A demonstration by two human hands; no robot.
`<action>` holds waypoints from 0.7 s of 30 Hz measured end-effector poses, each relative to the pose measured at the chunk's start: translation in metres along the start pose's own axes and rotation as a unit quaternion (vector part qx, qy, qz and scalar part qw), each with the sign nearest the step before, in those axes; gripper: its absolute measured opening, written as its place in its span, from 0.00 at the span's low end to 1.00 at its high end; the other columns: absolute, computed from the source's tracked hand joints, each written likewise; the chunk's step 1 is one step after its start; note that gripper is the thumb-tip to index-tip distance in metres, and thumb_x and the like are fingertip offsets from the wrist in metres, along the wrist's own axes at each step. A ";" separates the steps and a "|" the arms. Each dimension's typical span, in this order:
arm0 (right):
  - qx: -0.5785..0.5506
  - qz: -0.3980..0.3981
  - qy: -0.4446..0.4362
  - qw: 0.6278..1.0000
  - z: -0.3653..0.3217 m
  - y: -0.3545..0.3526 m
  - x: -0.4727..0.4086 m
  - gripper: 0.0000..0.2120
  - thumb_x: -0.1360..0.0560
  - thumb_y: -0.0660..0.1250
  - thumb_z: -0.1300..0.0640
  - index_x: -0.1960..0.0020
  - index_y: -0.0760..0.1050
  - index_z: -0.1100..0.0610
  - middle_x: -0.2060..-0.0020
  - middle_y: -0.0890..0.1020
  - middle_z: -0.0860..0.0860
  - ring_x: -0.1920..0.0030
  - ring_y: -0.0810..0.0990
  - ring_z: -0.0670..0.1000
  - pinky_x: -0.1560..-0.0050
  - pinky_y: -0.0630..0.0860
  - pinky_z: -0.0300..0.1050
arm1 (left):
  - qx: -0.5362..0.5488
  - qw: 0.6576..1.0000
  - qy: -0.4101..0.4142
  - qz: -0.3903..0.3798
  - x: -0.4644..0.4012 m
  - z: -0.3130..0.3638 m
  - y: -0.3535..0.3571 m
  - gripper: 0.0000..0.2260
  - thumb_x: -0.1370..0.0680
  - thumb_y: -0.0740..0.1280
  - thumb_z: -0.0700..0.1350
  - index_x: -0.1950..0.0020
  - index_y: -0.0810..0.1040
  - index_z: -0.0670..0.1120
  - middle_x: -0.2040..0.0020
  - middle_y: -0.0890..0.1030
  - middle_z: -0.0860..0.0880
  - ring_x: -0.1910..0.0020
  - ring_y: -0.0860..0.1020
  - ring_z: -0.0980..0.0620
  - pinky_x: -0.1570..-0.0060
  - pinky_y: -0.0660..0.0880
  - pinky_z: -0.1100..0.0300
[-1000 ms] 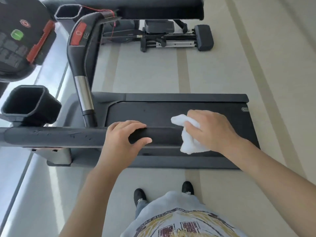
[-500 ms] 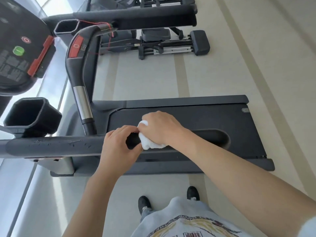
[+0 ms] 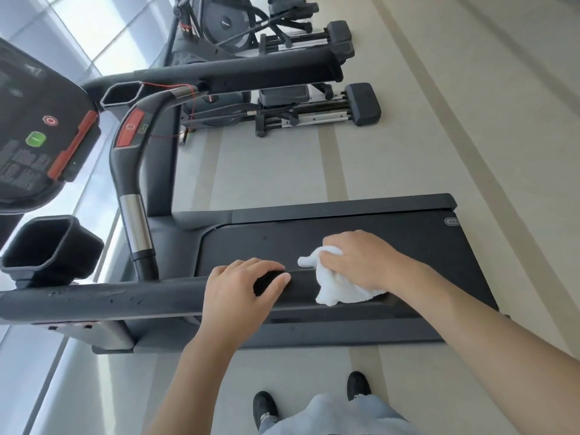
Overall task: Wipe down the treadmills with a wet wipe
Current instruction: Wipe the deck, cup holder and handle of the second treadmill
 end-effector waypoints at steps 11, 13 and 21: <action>0.061 -0.123 -0.095 0.986 -0.068 0.044 -0.056 0.17 0.19 0.58 0.51 0.54 0.80 0.62 0.56 0.82 0.56 0.60 0.77 0.55 0.62 0.68 0.47 | -0.063 0.994 -0.065 0.061 -0.002 -0.011 0.011 0.18 0.20 0.53 0.48 0.67 0.71 0.48 0.71 0.73 0.52 0.67 0.71 0.50 0.59 0.71 0.51; 0.054 -0.112 -0.109 0.986 -0.061 0.040 -0.049 0.17 0.19 0.57 0.51 0.58 0.76 0.60 0.59 0.80 0.54 0.62 0.75 0.54 0.62 0.67 0.48 | -0.073 0.993 -0.070 0.058 0.000 -0.010 0.012 0.18 0.19 0.52 0.49 0.66 0.74 0.50 0.68 0.76 0.53 0.65 0.73 0.51 0.55 0.72 0.51; -0.002 -0.010 -0.104 0.994 0.024 -0.007 0.008 0.13 0.18 0.55 0.45 0.59 0.70 0.47 0.60 0.80 0.43 0.55 0.79 0.50 0.58 0.71 0.48 | -0.120 0.987 -0.095 0.041 -0.003 0.000 0.015 0.22 0.19 0.49 0.54 0.62 0.79 0.53 0.62 0.81 0.57 0.59 0.76 0.55 0.50 0.67 0.57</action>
Point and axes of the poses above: each hand's wrist, its own x-axis away from the middle knuckle, its own y-axis out of the palm, z = x × y, the point moved 6 cm from there along -x, towards the middle knuckle
